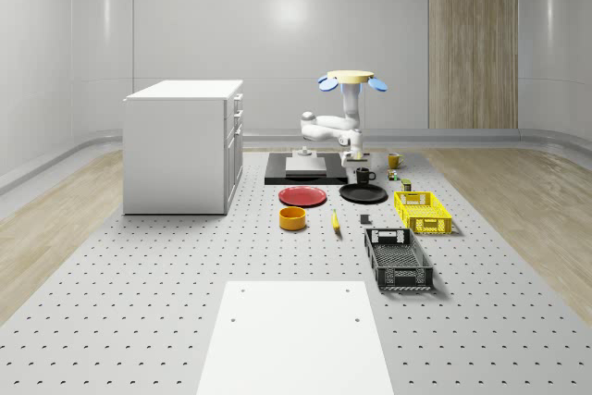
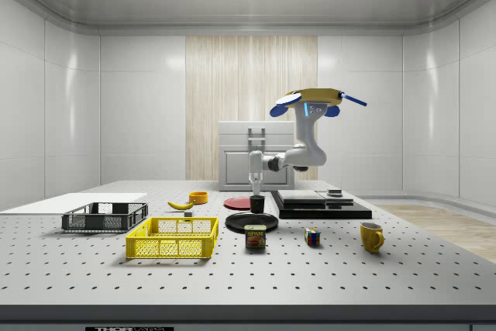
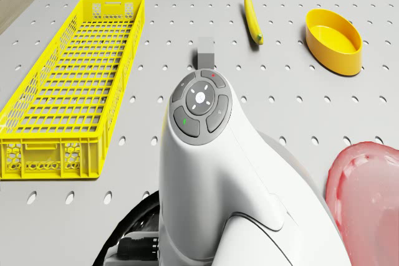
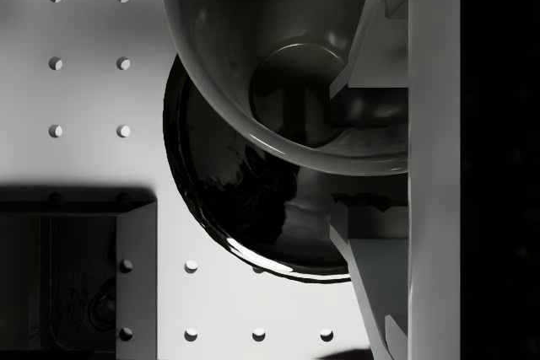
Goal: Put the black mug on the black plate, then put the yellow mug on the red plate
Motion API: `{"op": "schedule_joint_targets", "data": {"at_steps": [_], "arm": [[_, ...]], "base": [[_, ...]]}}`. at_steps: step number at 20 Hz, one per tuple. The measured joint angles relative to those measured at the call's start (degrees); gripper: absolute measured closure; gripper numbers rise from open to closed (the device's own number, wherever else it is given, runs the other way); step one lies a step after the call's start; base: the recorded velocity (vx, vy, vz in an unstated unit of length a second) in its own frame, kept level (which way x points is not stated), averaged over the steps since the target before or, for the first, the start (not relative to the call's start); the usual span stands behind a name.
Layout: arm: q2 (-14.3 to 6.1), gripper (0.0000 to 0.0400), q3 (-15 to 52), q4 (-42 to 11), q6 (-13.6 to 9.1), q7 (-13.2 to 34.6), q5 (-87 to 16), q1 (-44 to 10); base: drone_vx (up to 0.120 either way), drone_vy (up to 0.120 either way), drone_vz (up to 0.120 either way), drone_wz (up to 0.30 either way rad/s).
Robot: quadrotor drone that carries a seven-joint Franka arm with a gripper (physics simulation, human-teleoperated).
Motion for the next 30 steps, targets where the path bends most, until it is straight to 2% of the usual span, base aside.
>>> {"op": "schedule_joint_targets", "data": {"at_steps": [15, 18, 21, 25, 30], "arm": [[-0.69, 0.029, -11.06, 2.46, 4.31, 0.06, -10.33, -1.64], [-0.55, 0.0149, -12.48, 2.93, 4.75, 0.05, -11.7, -1.92], [-0.4, 0.007, -12.07, 2.77, 4.42, 0.0, -11.36, -1.76], [-0.24, 0.0026, -9.63, 1.97, 3.31, -0.07, -9.12, -1.18], [-0.08, 0.0007, -5.14, 0.85, 1.61, -0.09, -4.91, -0.44]], "base": [[0.0, 0.0, 0.0, 0.0], [0.0, 0.0, 0.0, 0.0], [0.0, 0.0, 0.0, 0.0], [0.0, 0.0, 0.0, 0.0], [0.0, 0.0, 0.0, 0.0]]}}
